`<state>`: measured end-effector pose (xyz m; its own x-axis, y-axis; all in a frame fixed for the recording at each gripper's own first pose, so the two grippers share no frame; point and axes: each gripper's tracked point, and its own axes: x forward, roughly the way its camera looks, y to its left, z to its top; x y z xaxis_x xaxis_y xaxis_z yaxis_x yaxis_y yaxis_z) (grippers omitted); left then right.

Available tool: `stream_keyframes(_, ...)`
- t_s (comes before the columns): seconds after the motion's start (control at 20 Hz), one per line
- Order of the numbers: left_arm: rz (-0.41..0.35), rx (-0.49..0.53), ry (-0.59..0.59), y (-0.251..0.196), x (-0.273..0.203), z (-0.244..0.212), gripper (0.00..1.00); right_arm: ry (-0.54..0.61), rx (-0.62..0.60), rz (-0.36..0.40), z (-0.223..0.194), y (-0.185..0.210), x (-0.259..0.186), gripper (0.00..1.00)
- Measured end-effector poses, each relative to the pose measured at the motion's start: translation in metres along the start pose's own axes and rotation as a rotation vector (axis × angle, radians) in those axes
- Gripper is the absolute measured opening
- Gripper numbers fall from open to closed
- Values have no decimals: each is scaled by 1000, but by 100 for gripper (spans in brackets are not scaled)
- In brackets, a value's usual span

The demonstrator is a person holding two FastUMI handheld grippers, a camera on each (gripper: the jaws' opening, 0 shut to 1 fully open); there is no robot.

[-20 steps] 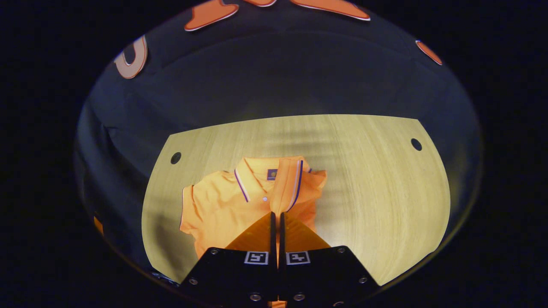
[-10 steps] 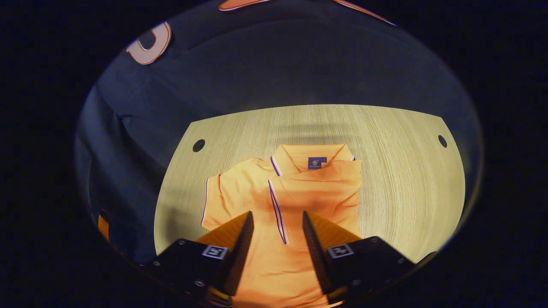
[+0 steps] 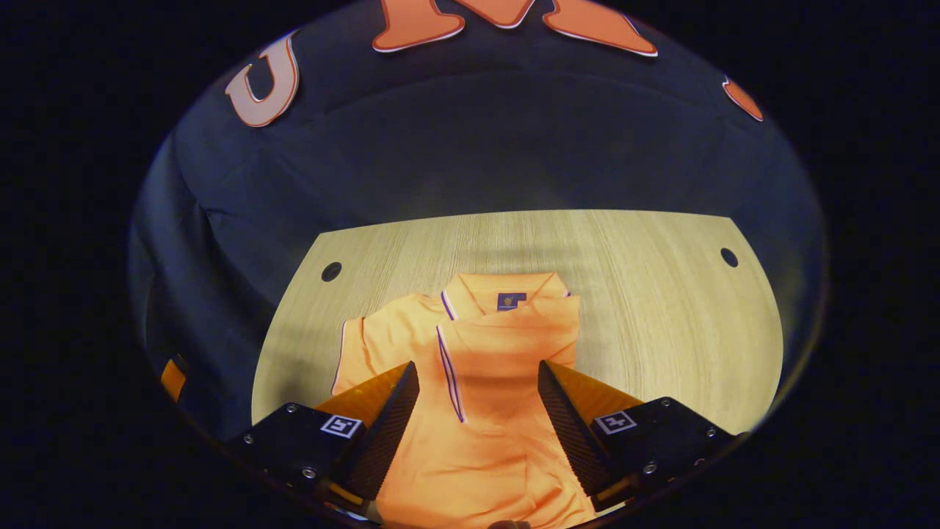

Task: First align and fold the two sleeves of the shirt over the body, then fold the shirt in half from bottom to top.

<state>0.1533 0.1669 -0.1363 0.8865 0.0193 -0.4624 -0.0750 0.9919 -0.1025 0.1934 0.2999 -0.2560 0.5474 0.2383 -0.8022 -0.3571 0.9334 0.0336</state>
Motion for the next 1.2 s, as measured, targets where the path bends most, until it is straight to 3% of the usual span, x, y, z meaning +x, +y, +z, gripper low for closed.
stream_keyframes(0.15, -45, -27, 49, -23, 10, 2, 96, -38, 9, -4, 3, -16, -15, 99)
stream_keyframes(0.3, -36, -8, 102, -30, 28, 4, 98, -52, 23, -3, 0, -32, -32, 99)
stream_keyframes(0.6, -171, -97, 304, -64, 81, 3, 98, -124, 38, -43, 2, -79, -63, 99)
stream_keyframes(0.9, -99, 0, 531, -45, 138, -30, 98, -139, 88, -28, -7, -117, -84, 99)
stream_keyframes(1.2, 68, 66, 722, -1, 200, -91, 99, -123, 147, -33, -20, -157, -88, 99)
